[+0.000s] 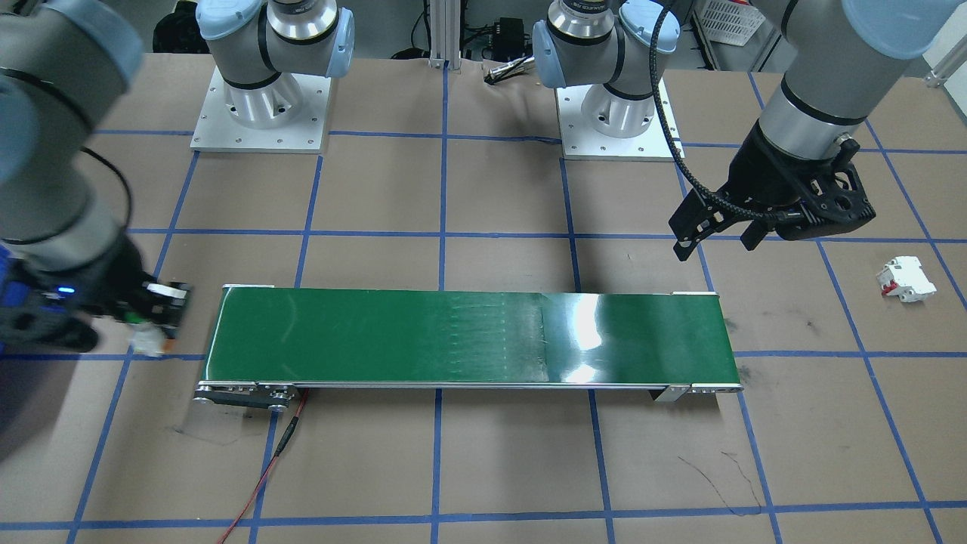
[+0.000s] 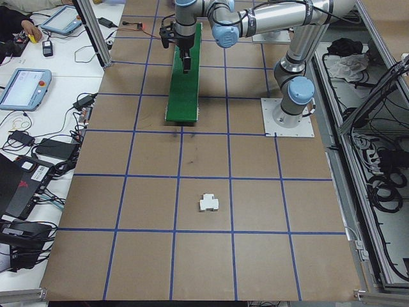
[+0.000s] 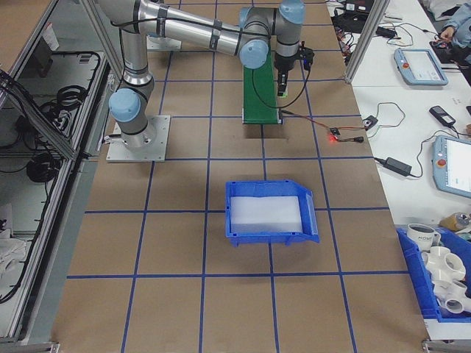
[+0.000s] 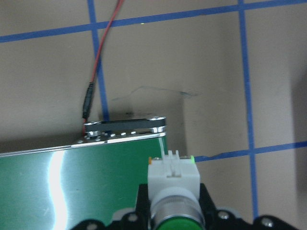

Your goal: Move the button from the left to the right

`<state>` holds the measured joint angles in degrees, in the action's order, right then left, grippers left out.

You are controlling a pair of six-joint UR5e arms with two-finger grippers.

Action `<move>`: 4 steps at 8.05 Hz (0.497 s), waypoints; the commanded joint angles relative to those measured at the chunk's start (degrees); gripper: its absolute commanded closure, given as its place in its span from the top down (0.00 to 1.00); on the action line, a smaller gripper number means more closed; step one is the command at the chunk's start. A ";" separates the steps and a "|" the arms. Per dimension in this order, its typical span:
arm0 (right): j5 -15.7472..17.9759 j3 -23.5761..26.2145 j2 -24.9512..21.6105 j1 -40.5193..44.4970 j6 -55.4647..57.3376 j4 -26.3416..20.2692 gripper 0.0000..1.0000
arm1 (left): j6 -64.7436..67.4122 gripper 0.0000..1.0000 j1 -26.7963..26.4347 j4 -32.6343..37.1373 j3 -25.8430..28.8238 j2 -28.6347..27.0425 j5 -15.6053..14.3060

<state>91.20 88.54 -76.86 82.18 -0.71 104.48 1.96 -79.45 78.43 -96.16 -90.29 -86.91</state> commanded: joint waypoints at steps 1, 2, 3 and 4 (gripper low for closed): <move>-0.23 -1.35 -3.98 -13.58 -13.39 -3.92 0.00 | -0.03 1.00 0.00 -0.03 -0.08 0.03 -0.10; 0.29 -1.43 -4.17 -18.94 -20.23 -4.98 0.00 | -0.03 1.00 0.00 -0.03 -0.08 0.03 -0.10; 0.21 -1.35 -4.17 -24.12 -26.48 -4.99 0.00 | -0.03 1.00 0.00 -0.03 -0.08 0.12 -0.10; 0.30 -1.43 -3.91 -27.83 -31.85 -4.90 0.00 | -0.03 1.00 0.00 -0.03 -0.17 0.12 -0.10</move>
<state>91.36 87.20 -80.78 62.37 -22.03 99.88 1.94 -79.45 78.40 -96.25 -90.22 -87.01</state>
